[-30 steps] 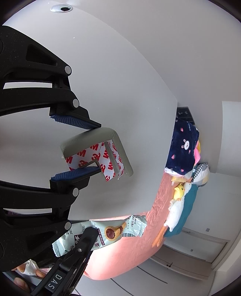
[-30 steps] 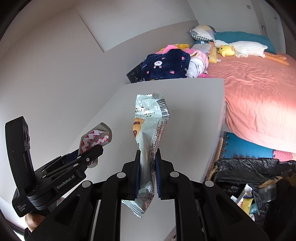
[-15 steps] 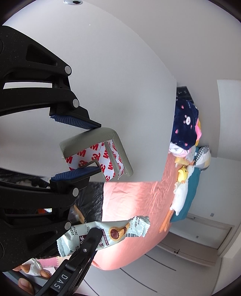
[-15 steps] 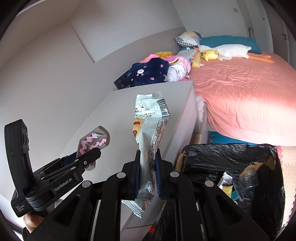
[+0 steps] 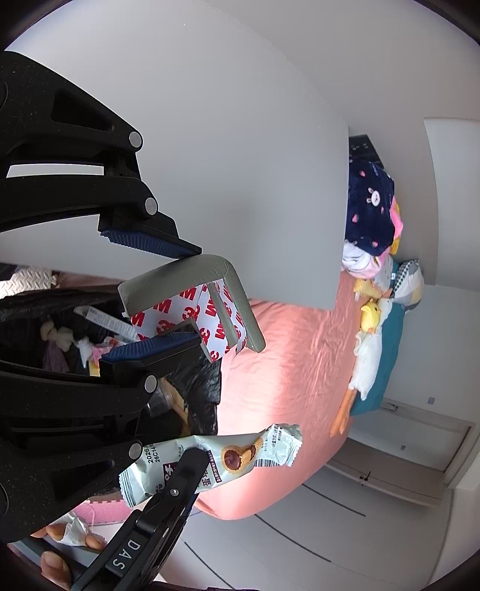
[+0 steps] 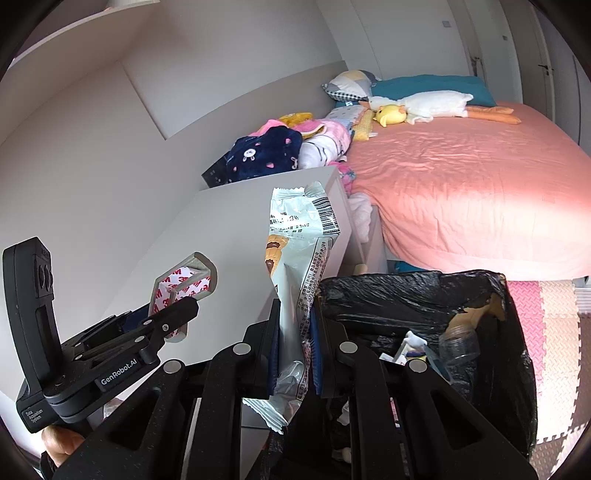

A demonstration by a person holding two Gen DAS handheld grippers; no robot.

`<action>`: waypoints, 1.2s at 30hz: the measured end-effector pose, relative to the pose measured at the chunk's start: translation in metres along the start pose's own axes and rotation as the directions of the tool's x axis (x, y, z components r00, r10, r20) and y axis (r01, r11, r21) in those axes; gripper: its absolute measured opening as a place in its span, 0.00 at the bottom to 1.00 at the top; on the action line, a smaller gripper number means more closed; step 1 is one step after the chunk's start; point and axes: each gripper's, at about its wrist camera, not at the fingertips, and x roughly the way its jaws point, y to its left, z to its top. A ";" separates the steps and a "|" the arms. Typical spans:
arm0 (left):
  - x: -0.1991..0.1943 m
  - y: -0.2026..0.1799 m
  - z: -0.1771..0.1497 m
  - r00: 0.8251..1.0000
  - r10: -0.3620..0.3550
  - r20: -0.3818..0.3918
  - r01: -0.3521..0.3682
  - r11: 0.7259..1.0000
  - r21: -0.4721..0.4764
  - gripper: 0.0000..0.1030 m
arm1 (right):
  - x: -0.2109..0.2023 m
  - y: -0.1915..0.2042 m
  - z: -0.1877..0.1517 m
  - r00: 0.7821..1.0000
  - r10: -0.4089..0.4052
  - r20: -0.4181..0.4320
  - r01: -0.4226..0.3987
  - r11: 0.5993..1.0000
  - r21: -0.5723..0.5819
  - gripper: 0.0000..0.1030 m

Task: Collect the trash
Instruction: 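Carry wrapper and red-and-white packaging over the black trash bag, then open both grippers to drop wrapper and packaging into the bag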

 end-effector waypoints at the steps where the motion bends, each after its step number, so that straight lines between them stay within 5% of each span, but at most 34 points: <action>1: 0.000 -0.004 -0.001 1.000 -0.005 -0.001 0.005 1.000 0.005 0.40 | -0.002 -0.002 -0.001 1.000 -0.004 0.002 0.004 1.000 0.003 0.15; 36: 0.024 -0.093 -0.025 0.981 -0.156 -0.114 0.171 0.974 0.147 0.40 | -0.044 -0.094 -0.023 0.990 -0.137 0.019 0.133 0.981 0.144 0.15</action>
